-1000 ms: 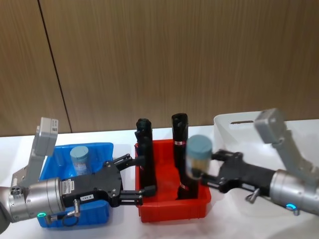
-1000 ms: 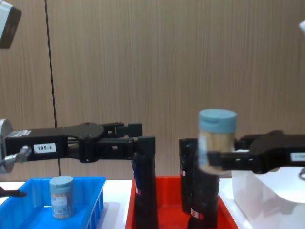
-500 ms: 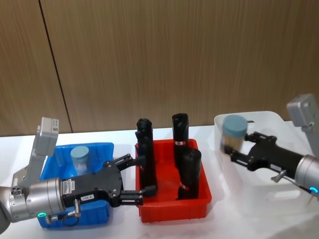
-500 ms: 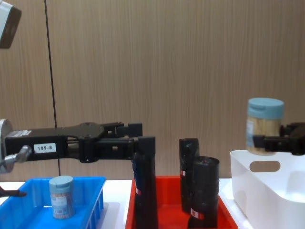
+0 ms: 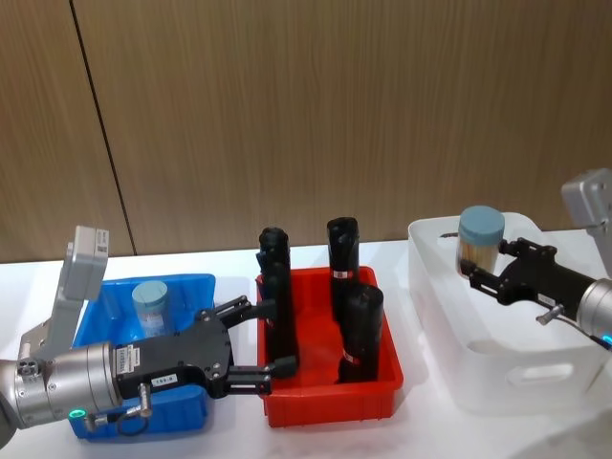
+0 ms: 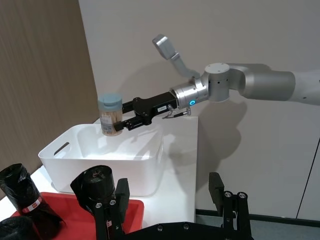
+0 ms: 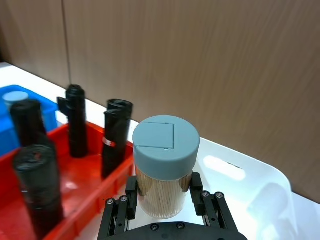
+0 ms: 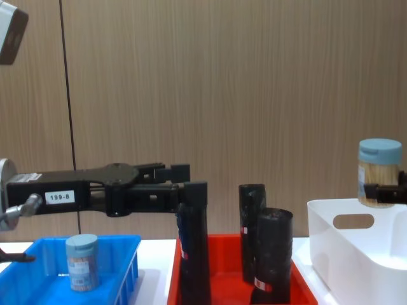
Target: Pick the cotton swabs from the blue box and place them into the white box.
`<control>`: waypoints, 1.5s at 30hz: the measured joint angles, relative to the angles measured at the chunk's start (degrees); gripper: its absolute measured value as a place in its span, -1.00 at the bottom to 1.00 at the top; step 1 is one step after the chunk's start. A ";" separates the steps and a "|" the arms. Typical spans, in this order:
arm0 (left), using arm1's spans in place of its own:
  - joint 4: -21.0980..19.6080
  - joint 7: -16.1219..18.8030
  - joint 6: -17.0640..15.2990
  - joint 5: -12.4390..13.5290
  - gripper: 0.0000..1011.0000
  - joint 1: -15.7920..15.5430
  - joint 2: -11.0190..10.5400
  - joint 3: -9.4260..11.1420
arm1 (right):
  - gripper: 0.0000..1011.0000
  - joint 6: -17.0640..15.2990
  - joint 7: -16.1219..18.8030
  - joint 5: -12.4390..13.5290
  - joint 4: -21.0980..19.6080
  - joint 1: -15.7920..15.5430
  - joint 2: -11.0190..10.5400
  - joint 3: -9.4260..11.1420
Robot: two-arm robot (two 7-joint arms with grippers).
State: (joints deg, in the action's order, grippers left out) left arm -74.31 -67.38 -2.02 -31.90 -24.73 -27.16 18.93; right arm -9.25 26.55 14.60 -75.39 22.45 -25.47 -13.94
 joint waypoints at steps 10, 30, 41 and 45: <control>0.00 0.00 0.00 0.00 0.99 0.00 0.00 0.00 | 0.24 0.72 -0.89 -3.61 7.56 4.36 1.74 -0.76; 0.00 0.00 0.00 0.00 0.99 0.00 0.00 0.00 | 0.76 2.31 -0.55 -7.84 16.34 9.48 3.81 -1.89; 0.00 0.00 0.00 0.00 0.99 0.00 0.00 0.00 | 0.98 3.03 -0.48 -8.53 17.44 10.34 3.94 -1.78; 0.00 0.00 0.00 0.00 0.99 0.00 0.00 0.00 | 0.98 3.17 -0.54 -8.58 17.41 10.41 3.88 -1.71</control>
State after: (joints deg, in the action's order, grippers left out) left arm -74.31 -67.38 -2.02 -31.89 -24.73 -27.16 18.93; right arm -6.08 26.02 6.02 -57.97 32.86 -21.59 -15.65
